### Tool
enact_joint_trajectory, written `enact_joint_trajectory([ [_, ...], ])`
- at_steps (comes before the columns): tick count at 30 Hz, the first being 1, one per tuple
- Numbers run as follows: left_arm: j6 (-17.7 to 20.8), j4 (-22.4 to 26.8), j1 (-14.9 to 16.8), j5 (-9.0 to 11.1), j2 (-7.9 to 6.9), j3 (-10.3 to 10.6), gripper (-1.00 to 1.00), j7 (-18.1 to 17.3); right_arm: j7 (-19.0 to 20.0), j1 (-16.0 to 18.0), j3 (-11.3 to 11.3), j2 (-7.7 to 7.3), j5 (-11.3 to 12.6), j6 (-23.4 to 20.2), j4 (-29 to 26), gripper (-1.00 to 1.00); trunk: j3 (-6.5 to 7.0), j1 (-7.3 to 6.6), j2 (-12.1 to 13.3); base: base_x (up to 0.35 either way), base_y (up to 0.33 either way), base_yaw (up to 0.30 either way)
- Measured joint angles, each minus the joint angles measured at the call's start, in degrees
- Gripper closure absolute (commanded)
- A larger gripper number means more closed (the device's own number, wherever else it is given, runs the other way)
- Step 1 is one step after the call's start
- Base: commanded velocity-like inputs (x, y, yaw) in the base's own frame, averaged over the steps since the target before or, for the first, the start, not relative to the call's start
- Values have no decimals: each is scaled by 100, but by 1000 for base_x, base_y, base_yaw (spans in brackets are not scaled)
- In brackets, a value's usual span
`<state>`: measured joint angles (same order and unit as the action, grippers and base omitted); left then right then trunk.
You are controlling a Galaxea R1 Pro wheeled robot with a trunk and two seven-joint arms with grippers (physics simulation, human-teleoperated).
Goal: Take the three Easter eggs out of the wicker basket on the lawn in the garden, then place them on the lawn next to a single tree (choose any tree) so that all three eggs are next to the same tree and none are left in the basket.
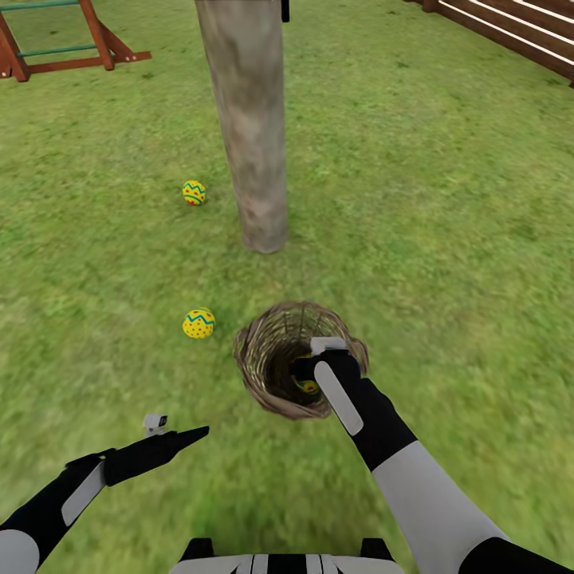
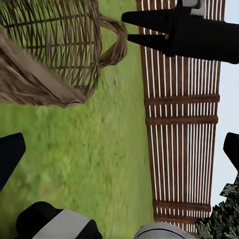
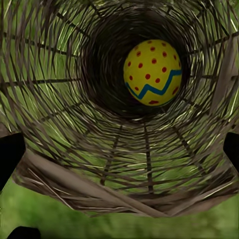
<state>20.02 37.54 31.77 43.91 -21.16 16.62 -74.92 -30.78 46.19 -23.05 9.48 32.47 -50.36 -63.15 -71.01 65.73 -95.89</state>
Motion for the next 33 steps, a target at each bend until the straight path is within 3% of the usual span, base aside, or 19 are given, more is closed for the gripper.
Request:
enact_joint_trajectory([
  [33,-7,-5,0,10,-12,8,-100,-5,0,0,-7,-16,-1,-1,21,-100,-143,2,0,53,4,0],
])
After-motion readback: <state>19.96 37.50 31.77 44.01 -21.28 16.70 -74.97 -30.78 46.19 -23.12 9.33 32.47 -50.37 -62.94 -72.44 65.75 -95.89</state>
